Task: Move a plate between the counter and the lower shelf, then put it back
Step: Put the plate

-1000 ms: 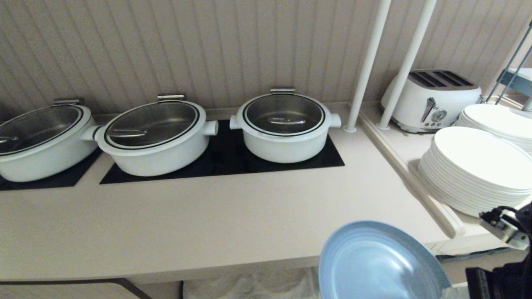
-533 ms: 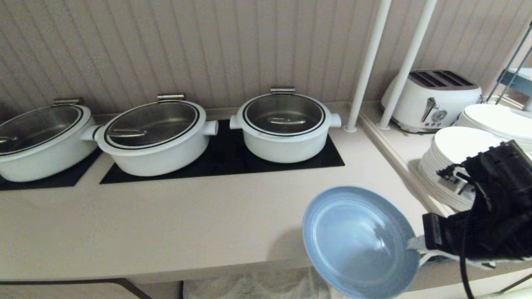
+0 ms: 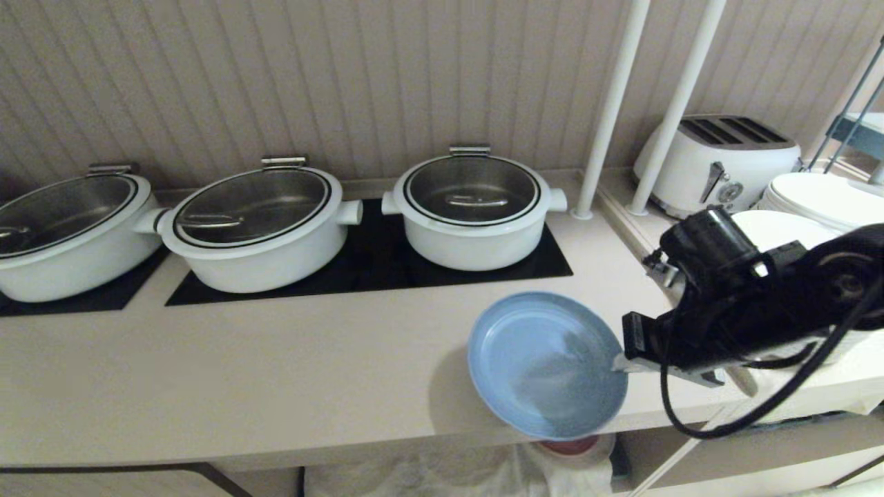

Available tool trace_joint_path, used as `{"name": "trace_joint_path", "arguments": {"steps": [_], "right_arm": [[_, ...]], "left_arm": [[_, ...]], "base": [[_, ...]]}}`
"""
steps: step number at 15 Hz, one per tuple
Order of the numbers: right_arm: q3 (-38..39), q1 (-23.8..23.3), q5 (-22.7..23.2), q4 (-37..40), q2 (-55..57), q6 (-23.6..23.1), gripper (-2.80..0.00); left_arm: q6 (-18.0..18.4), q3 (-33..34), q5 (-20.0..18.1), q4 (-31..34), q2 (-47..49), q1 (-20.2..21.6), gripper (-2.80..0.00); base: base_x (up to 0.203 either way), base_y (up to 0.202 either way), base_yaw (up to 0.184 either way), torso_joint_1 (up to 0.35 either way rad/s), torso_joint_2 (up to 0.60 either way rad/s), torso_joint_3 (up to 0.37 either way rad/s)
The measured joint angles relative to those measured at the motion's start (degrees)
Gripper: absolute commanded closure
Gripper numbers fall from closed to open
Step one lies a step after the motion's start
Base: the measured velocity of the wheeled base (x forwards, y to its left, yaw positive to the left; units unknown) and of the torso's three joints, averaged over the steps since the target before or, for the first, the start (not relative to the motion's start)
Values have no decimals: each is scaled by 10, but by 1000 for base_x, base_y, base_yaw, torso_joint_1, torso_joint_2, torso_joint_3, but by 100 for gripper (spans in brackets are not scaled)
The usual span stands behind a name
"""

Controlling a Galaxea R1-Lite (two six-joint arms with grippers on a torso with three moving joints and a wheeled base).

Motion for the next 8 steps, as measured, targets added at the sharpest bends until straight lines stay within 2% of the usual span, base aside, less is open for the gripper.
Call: {"name": "trace_joint_path", "arguments": {"steps": [3, 8], "right_arm": [[-49, 0, 21, 0, 49, -2, 0], [-87, 0, 25, -6, 105, -1, 0]], "left_arm": [[0, 0, 0, 0, 0, 0, 0], [0, 0, 0, 0, 0, 0, 0]], "base": [[0, 0, 0, 0, 0, 0], [0, 0, 0, 0, 0, 0]]}}
